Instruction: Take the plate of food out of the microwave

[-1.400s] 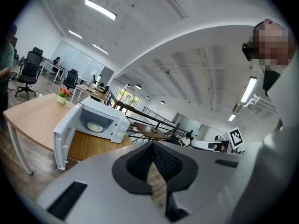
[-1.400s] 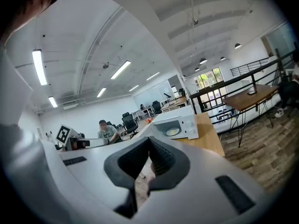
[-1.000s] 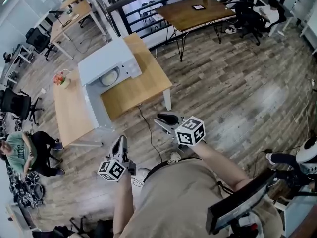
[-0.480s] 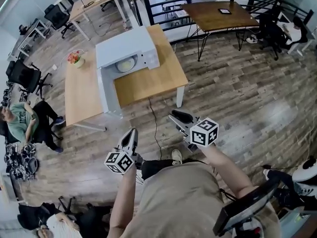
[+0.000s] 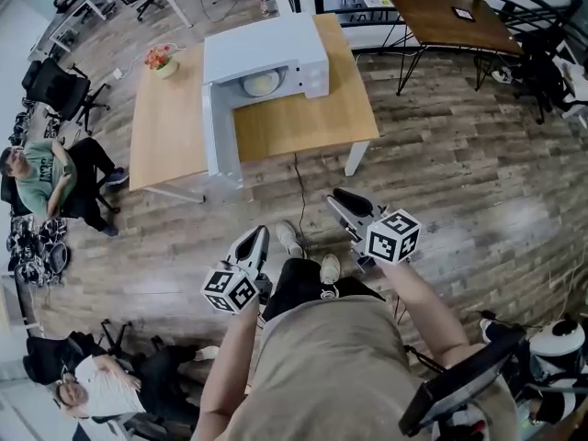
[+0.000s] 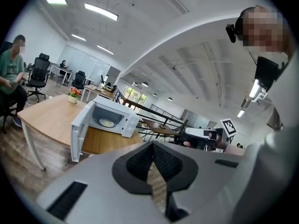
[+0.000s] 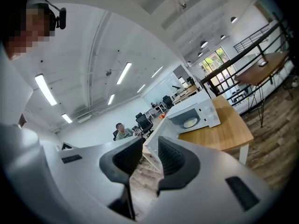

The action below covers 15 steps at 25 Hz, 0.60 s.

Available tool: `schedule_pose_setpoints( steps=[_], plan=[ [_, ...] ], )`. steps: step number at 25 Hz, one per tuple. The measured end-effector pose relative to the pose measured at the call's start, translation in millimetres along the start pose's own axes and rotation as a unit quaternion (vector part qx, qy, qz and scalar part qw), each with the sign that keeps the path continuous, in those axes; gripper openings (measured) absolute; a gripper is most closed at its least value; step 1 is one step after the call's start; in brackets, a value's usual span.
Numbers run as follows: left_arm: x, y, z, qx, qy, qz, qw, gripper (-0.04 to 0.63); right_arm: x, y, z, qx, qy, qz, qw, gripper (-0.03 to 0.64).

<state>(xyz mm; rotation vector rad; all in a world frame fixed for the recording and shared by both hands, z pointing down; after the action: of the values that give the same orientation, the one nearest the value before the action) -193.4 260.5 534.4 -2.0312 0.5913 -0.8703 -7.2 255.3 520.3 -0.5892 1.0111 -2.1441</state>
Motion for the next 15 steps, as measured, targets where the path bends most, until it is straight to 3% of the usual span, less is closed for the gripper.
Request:
schedule_pose_setpoints(
  steps=[5,15],
  plan=[
    [18,2,-26,-0.017,0.000,-0.017,0.9997,0.003,26,0,10,-0.015,-0.015,-0.016,1.000,0.086],
    [87,41,-57,-0.014,-0.031,-0.041,0.9986,0.003,81,21,45,-0.028,-0.050,-0.029,0.998,0.086]
  ],
)
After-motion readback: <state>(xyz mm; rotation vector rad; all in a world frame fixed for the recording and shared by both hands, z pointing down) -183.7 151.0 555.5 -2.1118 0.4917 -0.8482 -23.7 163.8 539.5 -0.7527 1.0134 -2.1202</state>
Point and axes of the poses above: the fingertips, and each gripper's own axes: x forward along the fingers, z to its right, y out of its top, the point moved 1 cm from there along -x, backward along the fingers, and after that the axes turned 8 degrees about y, right-handed, at the moved point
